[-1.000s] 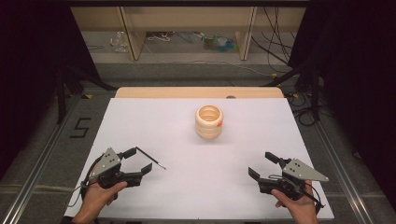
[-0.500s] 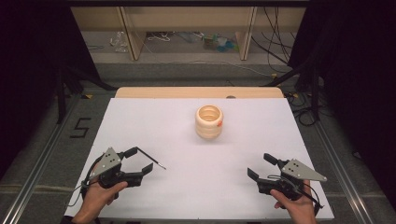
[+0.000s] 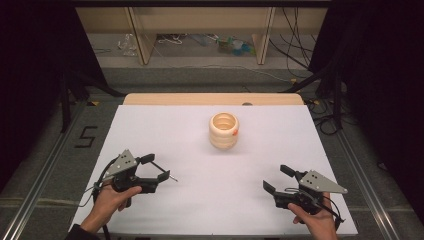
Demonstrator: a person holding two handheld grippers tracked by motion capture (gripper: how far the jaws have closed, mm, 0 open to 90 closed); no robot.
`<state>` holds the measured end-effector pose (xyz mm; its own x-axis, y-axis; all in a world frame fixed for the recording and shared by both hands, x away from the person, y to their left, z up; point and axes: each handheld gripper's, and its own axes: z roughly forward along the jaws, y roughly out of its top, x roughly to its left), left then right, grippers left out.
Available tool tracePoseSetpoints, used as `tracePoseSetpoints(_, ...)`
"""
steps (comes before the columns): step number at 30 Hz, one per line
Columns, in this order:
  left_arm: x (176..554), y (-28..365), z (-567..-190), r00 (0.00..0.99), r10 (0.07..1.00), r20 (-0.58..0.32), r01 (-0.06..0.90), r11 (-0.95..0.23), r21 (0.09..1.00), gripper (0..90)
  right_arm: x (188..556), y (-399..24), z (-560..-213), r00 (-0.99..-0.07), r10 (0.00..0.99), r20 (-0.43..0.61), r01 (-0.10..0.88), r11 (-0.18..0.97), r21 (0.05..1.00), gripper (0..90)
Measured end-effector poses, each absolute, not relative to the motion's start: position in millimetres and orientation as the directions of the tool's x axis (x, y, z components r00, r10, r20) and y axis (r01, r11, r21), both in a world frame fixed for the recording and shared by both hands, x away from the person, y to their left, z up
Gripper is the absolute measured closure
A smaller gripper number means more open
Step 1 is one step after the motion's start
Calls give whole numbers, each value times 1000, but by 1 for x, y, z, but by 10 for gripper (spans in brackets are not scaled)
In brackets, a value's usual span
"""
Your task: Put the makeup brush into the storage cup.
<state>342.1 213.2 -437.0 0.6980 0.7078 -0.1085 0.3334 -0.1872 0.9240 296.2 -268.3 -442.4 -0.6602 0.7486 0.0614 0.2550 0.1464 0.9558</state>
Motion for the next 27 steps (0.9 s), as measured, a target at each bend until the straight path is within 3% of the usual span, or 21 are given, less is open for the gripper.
tracePoseSetpoints(6, 356, 216, -431, 697, 714, -69, 358, -263, 896, 164, 297, -267, -443, -663, 746, 66, 255, 141, 957, 202)
tracePoseSetpoints(9, 365, 214, -429, 728, 680, -93, 394, -304, 868, 161, 298, -267, -442, -675, 735, 68, 248, 139, 959, 203)
tracePoseSetpoints(12, 371, 212, -425, 758, 652, -30, 362, -381, 850, 158, 299, -265, -444, -676, 733, 71, 241, 128, 962, 203)
tracePoseSetpoints(13, 373, 211, -424, 757, 652, -41, 371, -379, 848, 159, 297, -265, -444, -667, 739, 100, 279, 122, 953, 203)
tracePoseSetpoints(27, 396, 211, -418, 807, 590, 25, 368, -535, 760, 175, 298, -264, -443, -679, 730, 79, 279, 157, 948, 208)
